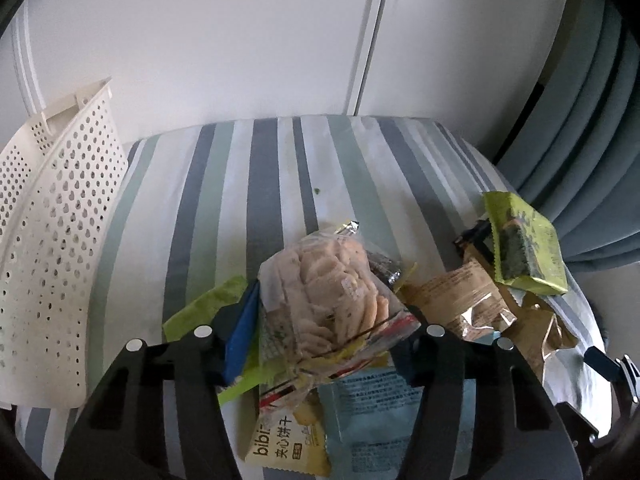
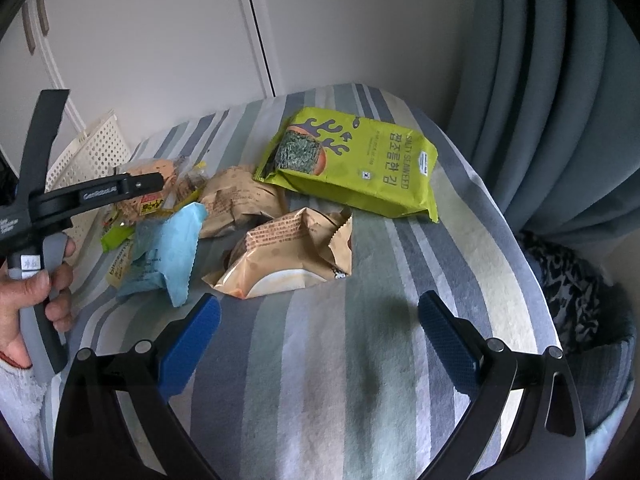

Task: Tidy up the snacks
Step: 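Lift the clear cracker bag with the left tool toward the white basket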

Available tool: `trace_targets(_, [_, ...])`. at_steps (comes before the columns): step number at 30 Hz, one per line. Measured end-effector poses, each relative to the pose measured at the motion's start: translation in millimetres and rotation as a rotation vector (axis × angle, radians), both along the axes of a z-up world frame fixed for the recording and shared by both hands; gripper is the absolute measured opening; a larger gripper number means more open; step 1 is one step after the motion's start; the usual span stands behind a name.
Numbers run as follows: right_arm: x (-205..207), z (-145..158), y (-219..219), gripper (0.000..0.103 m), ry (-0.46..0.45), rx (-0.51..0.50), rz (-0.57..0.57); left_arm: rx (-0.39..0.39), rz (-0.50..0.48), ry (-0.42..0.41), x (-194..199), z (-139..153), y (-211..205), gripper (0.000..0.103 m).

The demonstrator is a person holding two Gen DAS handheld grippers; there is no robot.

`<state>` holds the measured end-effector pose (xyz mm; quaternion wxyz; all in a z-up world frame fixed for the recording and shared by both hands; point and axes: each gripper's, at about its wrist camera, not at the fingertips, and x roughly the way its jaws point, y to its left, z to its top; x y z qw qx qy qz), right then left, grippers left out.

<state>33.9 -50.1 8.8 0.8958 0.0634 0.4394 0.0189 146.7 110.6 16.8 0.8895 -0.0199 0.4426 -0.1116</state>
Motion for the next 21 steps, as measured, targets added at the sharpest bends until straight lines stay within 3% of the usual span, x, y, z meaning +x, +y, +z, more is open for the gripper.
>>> trace_targets(8, [13, 2, 4, 0.098, 0.008, -0.007, 0.025, -0.033, 0.008, -0.077, -21, 31, 18, 0.058])
trace_targets(21, [55, -9, 28, 0.098, 0.112, -0.019, 0.087, -0.067, 0.086, -0.193, -48, 94, 73, 0.058])
